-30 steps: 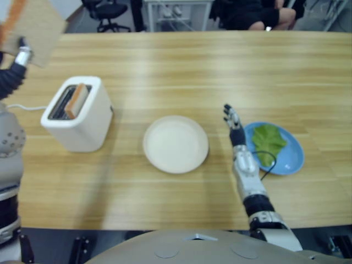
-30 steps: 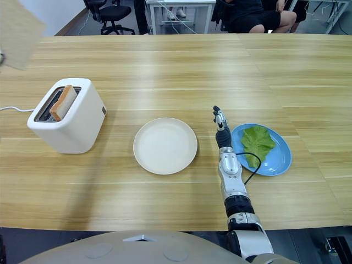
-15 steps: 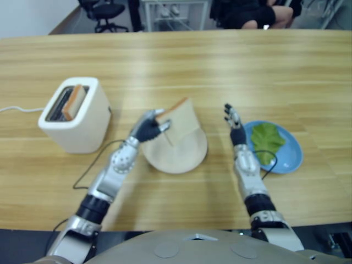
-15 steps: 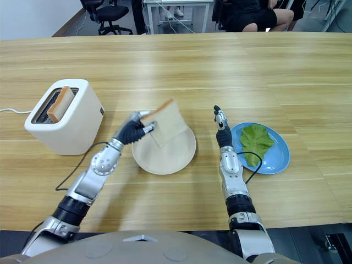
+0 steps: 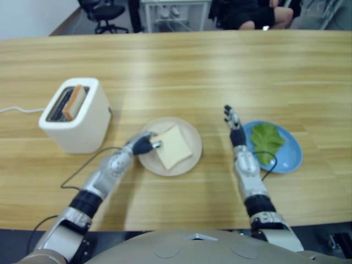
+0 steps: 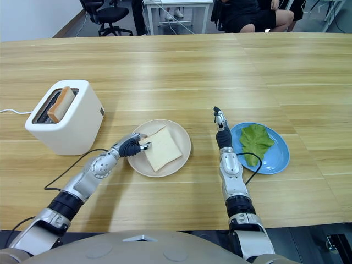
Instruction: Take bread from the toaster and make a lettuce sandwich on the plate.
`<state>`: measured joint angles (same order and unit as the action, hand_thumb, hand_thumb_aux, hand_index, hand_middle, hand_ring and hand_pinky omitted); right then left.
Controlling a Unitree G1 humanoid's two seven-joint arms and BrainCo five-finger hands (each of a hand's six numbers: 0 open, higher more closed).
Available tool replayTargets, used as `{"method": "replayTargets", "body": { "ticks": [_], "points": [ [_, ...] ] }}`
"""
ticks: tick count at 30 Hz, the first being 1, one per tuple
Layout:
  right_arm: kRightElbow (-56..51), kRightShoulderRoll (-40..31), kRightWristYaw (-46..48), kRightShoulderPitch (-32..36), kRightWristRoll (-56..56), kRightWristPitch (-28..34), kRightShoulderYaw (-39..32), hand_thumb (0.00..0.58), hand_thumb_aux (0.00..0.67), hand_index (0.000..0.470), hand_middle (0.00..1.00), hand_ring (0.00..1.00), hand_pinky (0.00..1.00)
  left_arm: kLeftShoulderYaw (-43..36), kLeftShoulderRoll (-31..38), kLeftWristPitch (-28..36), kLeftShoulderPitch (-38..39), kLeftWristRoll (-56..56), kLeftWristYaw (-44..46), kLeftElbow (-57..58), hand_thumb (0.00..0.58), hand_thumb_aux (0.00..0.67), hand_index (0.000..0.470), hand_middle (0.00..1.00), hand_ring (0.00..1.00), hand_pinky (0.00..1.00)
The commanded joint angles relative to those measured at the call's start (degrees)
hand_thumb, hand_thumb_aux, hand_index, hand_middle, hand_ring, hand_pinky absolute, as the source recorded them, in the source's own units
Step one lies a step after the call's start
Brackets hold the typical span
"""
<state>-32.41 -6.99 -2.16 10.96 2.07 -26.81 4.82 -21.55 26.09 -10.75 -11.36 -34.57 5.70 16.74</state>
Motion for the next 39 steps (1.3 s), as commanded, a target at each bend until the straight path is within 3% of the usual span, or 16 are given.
{"method": "replayTargets", "body": {
  "ticks": [1,5,10,14,17,21,27,29,32,39],
  "points": [
    [1.1,0.4,-0.1,-0.5,-0.2,1.0,0.0,0.000,0.000,0.000,0.00,0.00,0.00,-2.0,2.3,2.3,0.8,-10.1,-3.3,-7.7,0.000,0.000,0.000,0.00,0.00,0.00],
    [1.6,0.6,-0.1,-0.7,-0.2,1.2,0.0,0.000,0.000,0.000,0.00,0.00,0.00,-1.3,3.9,5.1,2.5,-18.5,-5.4,-17.8,0.000,0.000,0.000,0.00,0.00,0.00],
    [2.0,0.7,0.1,-0.9,0.0,1.7,-0.3,0.000,0.000,0.000,0.00,0.00,0.00,1.4,4.2,6.7,5.7,-20.6,-2.5,-31.4,0.000,0.000,0.000,0.00,0.00,0.00],
    [3.7,0.7,0.1,-1.2,0.2,1.8,-0.4,0.000,0.000,0.000,0.00,0.00,0.00,5.4,3.5,5.6,6.3,-18.7,-4.4,-38.4,0.000,0.000,0.000,0.00,0.00,0.00],
    [11.7,-1.1,0.2,-3.0,1.4,2.0,-0.3,0.000,0.000,0.000,0.00,0.00,0.00,8.6,0.7,3.6,7.3,-11.0,-6.8,-38.6,0.000,0.000,0.000,0.00,0.00,0.00],
    [28.9,-8.9,0.0,-7.1,7.5,6.2,3.4,0.000,0.000,0.000,0.00,0.00,0.00,12.7,-5.4,1.8,8.5,2.2,-7.9,-30.0,0.000,0.000,0.000,0.00,0.00,0.00],
    [41.5,-28.1,-6.0,-15.0,39.2,14.2,10.0,0.000,0.000,0.000,0.00,0.00,0.00,16.4,-12.0,-1.4,9.3,15.8,-7.4,-18.2,0.000,0.000,0.000,0.00,0.00,0.00],
    [40.7,-32.8,-7.1,-16.7,45.9,16.4,9.7,0.000,0.000,0.000,0.00,0.00,0.00,16.8,-12.5,-2.1,9.7,16.5,-7.9,-16.8,0.000,0.000,0.000,0.00,0.00,0.00],
    [31.5,-37.8,-9.4,-16.5,54.6,19.2,4.7,0.000,0.000,0.000,0.00,0.00,0.00,16.4,-13.0,-2.8,10.3,16.2,-8.9,-15.9,0.000,0.000,0.000,0.00,0.00,0.00],
    [7.3,-38.5,-16.0,-11.2,60.1,21.5,-7.9,0.000,0.000,0.000,0.00,0.00,0.00,14.1,-14.7,-2.3,11.1,14.3,-9.1,-18.6,0.000,0.000,0.000,0.00,0.00,0.00]
  ]
}}
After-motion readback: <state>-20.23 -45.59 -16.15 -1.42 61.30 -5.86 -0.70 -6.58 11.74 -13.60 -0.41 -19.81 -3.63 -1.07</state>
